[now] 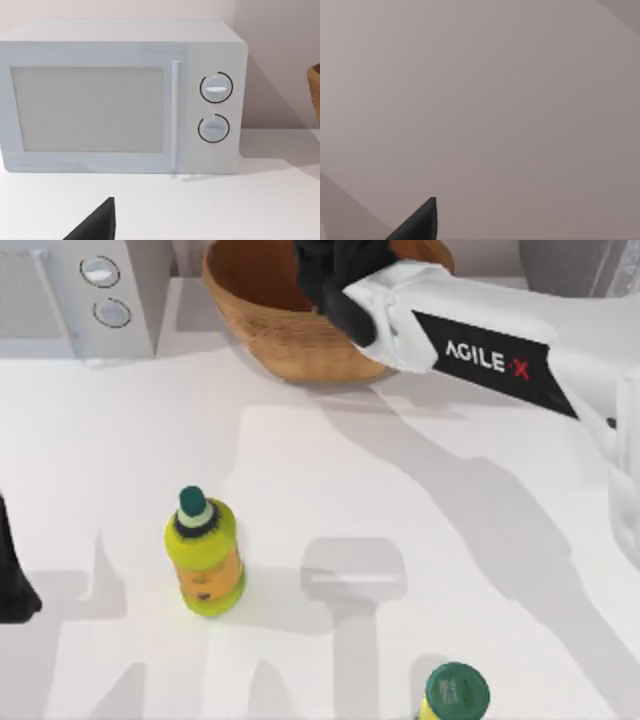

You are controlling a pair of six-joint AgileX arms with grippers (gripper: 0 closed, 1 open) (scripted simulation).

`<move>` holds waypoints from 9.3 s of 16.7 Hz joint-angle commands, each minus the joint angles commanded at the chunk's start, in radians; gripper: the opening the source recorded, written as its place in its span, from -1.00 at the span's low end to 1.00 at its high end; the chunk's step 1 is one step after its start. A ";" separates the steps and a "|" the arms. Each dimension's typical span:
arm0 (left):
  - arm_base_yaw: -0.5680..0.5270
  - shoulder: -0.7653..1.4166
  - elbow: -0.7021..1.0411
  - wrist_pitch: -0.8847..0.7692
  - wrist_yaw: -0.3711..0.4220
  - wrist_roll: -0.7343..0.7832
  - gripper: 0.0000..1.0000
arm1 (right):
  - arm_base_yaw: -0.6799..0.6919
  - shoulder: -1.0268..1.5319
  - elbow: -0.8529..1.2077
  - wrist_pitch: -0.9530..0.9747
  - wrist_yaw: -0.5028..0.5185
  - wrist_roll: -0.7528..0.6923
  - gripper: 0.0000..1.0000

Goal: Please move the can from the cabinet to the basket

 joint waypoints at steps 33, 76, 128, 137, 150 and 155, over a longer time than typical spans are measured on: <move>0.000 0.000 0.000 0.000 0.000 0.000 1.00 | -0.481 -2.012 -1.621 -0.299 -0.502 -0.023 1.00; 0.000 0.000 0.000 0.000 0.000 0.000 1.00 | -1.640 -0.896 -1.669 0.820 -1.653 -0.001 1.00; 0.000 0.000 0.000 0.000 0.000 0.000 1.00 | -0.257 -1.142 -0.301 -0.823 -0.271 -0.008 1.00; 0.000 0.000 0.000 0.000 0.000 0.000 1.00 | -0.202 -1.171 -0.302 -0.830 -0.174 -0.022 1.00; 0.000 0.000 0.000 0.000 0.000 0.000 1.00 | -0.277 -1.054 -0.223 -0.785 -0.252 -0.022 1.00; 0.000 0.000 0.000 0.000 0.000 0.000 1.00 | -0.316 -1.210 -0.435 -0.739 -0.296 -0.023 1.00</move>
